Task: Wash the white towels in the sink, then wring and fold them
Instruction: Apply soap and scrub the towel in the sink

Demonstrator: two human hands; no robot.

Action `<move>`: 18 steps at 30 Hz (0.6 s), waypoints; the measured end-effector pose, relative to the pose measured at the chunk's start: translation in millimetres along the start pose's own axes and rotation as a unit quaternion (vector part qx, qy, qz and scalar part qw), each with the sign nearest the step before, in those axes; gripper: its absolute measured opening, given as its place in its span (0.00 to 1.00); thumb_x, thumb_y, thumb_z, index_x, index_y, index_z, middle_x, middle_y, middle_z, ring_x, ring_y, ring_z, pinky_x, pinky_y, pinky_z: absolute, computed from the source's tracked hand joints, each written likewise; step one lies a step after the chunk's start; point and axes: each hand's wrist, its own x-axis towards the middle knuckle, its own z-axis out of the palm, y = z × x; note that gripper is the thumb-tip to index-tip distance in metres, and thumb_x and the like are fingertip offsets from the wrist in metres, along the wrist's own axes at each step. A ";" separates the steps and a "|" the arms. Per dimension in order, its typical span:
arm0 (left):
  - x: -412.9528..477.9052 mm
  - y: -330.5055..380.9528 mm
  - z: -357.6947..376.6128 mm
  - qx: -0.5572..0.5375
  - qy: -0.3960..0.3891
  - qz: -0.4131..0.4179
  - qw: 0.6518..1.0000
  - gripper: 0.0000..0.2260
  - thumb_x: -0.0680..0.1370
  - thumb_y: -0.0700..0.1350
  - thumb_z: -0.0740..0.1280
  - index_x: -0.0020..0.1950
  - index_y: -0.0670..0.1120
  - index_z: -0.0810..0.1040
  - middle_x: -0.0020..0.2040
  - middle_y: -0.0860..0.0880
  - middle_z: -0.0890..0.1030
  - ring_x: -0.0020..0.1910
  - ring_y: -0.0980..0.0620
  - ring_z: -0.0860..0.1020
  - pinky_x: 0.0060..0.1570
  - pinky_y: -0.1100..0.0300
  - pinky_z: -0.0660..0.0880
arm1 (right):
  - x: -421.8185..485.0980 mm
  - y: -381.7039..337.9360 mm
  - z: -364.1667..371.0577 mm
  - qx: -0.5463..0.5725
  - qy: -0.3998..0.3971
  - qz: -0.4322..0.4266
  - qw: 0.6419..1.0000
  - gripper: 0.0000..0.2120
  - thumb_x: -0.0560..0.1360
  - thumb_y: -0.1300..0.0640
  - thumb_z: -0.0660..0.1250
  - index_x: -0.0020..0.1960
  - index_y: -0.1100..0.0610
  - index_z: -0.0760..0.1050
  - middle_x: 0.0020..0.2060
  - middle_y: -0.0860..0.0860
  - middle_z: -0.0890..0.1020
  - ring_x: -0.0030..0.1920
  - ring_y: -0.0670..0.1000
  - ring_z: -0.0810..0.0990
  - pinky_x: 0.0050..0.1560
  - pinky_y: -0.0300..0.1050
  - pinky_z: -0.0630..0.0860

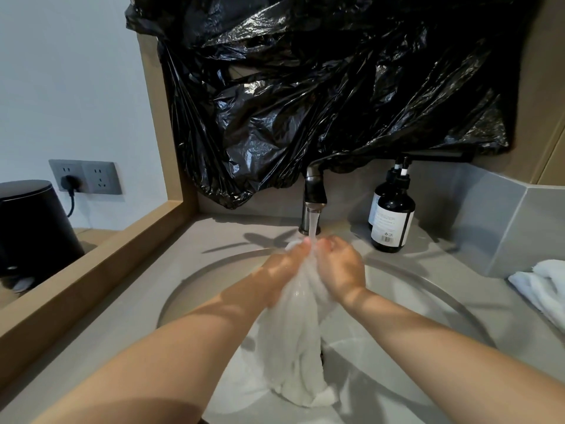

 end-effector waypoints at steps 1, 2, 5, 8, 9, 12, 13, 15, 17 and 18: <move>-0.3 -0.1 -1.5 -0.010 -0.022 -0.015 1.000 0.32 0.71 0.68 0.68 0.65 0.46 0.78 0.59 0.46 0.81 0.59 0.46 0.79 0.62 0.49 0.74 | 3.7 0.3 -4.3 0.005 -0.004 0.028 1.000 0.14 0.79 0.51 0.55 0.40 0.53 0.74 0.43 0.54 0.80 0.46 0.58 0.76 0.46 0.46 0.70; -2.3 1.5 -1.5 -0.019 -0.045 -0.030 0.998 0.34 0.68 0.69 0.69 0.65 0.46 0.78 0.60 0.43 0.81 0.60 0.43 0.79 0.65 0.45 0.72 | 8.2 2.3 -7.0 0.022 -0.012 0.058 0.998 0.14 0.79 0.52 0.55 0.39 0.56 0.74 0.42 0.55 0.79 0.46 0.59 0.76 0.47 0.46 0.71; -11.7 6.0 -2.2 -0.031 -0.083 -0.056 0.994 0.21 0.80 0.58 0.64 0.61 0.41 0.78 0.53 0.40 0.83 0.50 0.46 0.84 0.55 0.52 0.79 | 10.9 2.9 -5.1 0.092 -0.039 0.118 0.988 0.14 0.78 0.53 0.57 0.37 0.57 0.72 0.33 0.54 0.77 0.37 0.57 0.75 0.37 0.42 0.72; -12.9 2.4 -5.7 -0.056 -0.081 -0.057 0.994 0.21 0.85 0.53 0.53 0.52 0.41 0.80 0.42 0.45 0.85 0.38 0.53 0.84 0.37 0.63 0.79 | -3.1 0.4 10.6 0.079 -0.045 0.069 0.993 0.11 0.76 0.49 0.59 0.39 0.54 0.72 0.39 0.53 0.77 0.38 0.53 0.73 0.37 0.38 0.69; -13.5 1.0 -7.2 -0.058 -0.076 -0.046 0.994 0.26 0.84 0.58 0.50 0.55 0.42 0.81 0.44 0.45 0.85 0.43 0.52 0.85 0.40 0.63 0.80 | -8.5 0.4 15.0 0.068 -0.035 0.054 0.996 0.10 0.76 0.48 0.60 0.41 0.53 0.71 0.44 0.52 0.76 0.41 0.52 0.74 0.43 0.40 0.69; -6.6 -2.4 -5.1 -0.063 -0.039 -0.037 0.997 0.40 0.72 0.77 0.53 0.65 0.47 0.79 0.57 0.40 0.83 0.57 0.42 0.81 0.60 0.48 0.77 | -15.4 2.5 21.1 0.083 -0.017 0.055 0.995 0.11 0.76 0.47 0.60 0.40 0.52 0.71 0.49 0.49 0.76 0.44 0.50 0.76 0.49 0.42 0.68; 3.5 -9.1 -6.9 -0.057 -0.039 -0.032 0.997 0.39 0.71 0.76 0.55 0.66 0.47 0.78 0.58 0.38 0.82 0.59 0.40 0.80 0.63 0.44 0.74 | -13.8 -0.6 18.6 0.080 -0.006 0.050 0.996 0.12 0.75 0.46 0.60 0.38 0.52 0.71 0.47 0.50 0.77 0.45 0.52 0.77 0.49 0.43 0.69; 15.7 -14.0 -3.8 -0.035 -0.031 -0.042 0.998 0.28 0.76 0.64 0.61 0.64 0.45 0.79 0.56 0.38 0.82 0.57 0.38 0.80 0.62 0.43 0.74 | -3.4 -3.8 13.3 0.067 -0.015 0.053 0.996 0.13 0.76 0.48 0.57 0.38 0.53 0.74 0.45 0.53 0.81 0.48 0.58 0.79 0.50 0.46 0.73; -1.4 3.3 5.3 -0.062 -0.058 -0.061 0.995 0.17 0.78 0.54 0.62 0.54 0.42 0.80 0.46 0.40 0.81 0.48 0.41 0.80 0.53 0.50 0.76 | 8.1 -0.8 6.9 0.068 -0.029 0.090 0.993 0.14 0.78 0.54 0.56 0.43 0.57 0.77 0.45 0.57 0.81 0.49 0.59 0.78 0.53 0.49 0.74; -6.2 7.4 8.2 -0.061 -0.078 -0.062 0.993 0.15 0.79 0.53 0.62 0.51 0.42 0.78 0.44 0.41 0.79 0.46 0.42 0.78 0.49 0.52 0.75 | 10.2 -0.1 4.6 0.098 -0.037 0.121 0.987 0.14 0.78 0.54 0.56 0.44 0.59 0.77 0.46 0.58 0.82 0.48 0.59 0.79 0.55 0.51 0.75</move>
